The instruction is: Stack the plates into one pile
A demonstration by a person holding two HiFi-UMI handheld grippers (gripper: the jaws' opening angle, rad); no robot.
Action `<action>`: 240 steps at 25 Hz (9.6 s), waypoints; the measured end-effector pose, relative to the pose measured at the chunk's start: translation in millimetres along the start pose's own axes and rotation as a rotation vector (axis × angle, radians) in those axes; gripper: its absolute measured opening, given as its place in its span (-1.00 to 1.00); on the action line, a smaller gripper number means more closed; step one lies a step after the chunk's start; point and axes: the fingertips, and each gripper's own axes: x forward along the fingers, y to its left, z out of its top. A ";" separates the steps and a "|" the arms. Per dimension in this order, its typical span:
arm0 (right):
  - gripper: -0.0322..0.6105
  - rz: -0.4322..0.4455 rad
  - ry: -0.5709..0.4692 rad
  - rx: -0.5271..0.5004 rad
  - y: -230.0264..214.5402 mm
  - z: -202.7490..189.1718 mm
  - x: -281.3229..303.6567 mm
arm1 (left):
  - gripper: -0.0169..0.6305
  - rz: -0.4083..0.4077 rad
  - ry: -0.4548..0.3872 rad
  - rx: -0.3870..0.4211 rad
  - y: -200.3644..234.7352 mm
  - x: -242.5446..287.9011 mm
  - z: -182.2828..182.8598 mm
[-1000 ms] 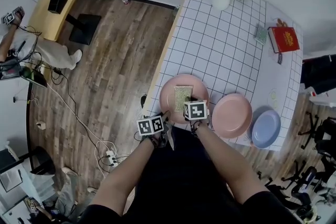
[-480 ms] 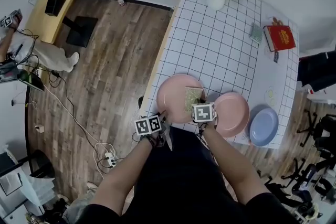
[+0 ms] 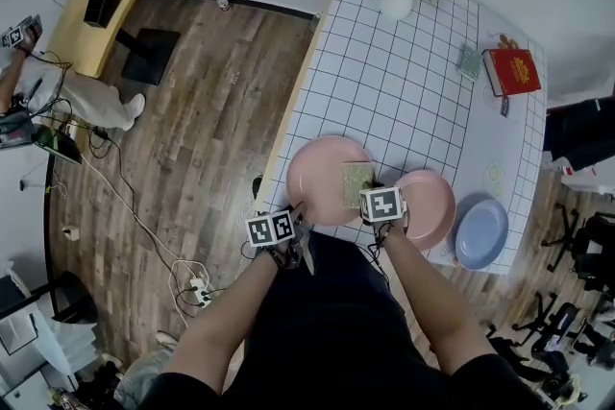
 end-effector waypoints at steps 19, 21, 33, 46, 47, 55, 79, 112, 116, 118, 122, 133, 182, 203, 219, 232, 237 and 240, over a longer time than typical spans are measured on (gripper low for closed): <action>-0.72 0.125 0.100 -0.154 20.8 -10.3 5.4 | -0.90 0.108 0.005 0.051 15.7 -0.6 51.8; -0.72 0.125 0.106 -0.178 23.8 -11.2 5.9 | -0.91 0.107 -0.012 0.010 16.5 -0.1 51.4; -0.72 0.212 0.114 -0.221 72.7 -31.7 17.3 | -0.91 0.120 -0.038 -0.026 17.0 -1.0 51.3; -0.72 0.275 0.106 -0.178 115.0 -30.0 24.7 | -0.91 0.121 -0.047 -0.032 17.3 -0.3 51.3; -0.72 0.283 0.104 -0.187 119.9 -30.1 26.6 | -0.91 0.122 -0.048 -0.032 17.1 -0.7 51.2; -0.72 0.294 0.094 -0.200 139.1 -24.6 35.2 | -0.91 0.124 -0.053 -0.031 17.7 -1.5 51.5; -0.72 0.282 0.182 -0.312 105.6 -41.6 14.8 | -0.91 0.118 -0.049 -0.022 17.0 -0.4 51.3; -0.73 0.221 0.185 -0.103 91.0 -43.6 14.3 | -0.91 0.123 -0.066 -0.032 17.4 -0.3 51.3; -0.73 0.230 0.205 -0.066 103.3 -48.5 17.4 | -0.91 0.121 -0.069 -0.028 17.3 -0.1 51.5; -0.73 0.246 0.208 -0.014 108.2 -48.5 19.4 | -0.91 0.121 -0.069 -0.027 17.3 -0.2 51.4; -0.73 0.271 0.201 0.081 116.9 -46.0 22.0 | -0.91 0.117 -0.072 -0.029 17.1 -0.7 51.4; -0.73 0.296 0.165 0.133 137.2 -32.5 29.6 | -0.91 0.106 -0.081 -0.030 17.6 -0.3 52.5; -0.72 0.154 0.197 -0.100 46.2 -36.9 10.1 | -0.91 0.107 -0.084 -0.030 18.3 0.6 50.8; -0.72 0.175 0.197 -0.128 68.9 -46.7 13.9 | -0.91 0.108 -0.092 -0.020 16.1 -0.2 52.5; -0.72 0.300 0.188 -0.012 128.1 -40.5 24.2 | -0.91 0.105 -0.087 -0.023 16.5 -0.8 51.4; -0.73 0.331 0.074 0.117 126.3 -33.4 23.6 | -0.71 0.066 -0.096 -0.012 14.6 -2.6 49.9; -0.73 0.318 0.019 0.140 118.9 -26.1 16.4 | -0.57 0.050 -0.138 0.034 7.1 -10.6 57.1; -0.73 0.305 -0.024 0.153 110.7 -20.9 10.0 | -0.57 0.082 -0.163 0.070 7.3 -21.6 63.1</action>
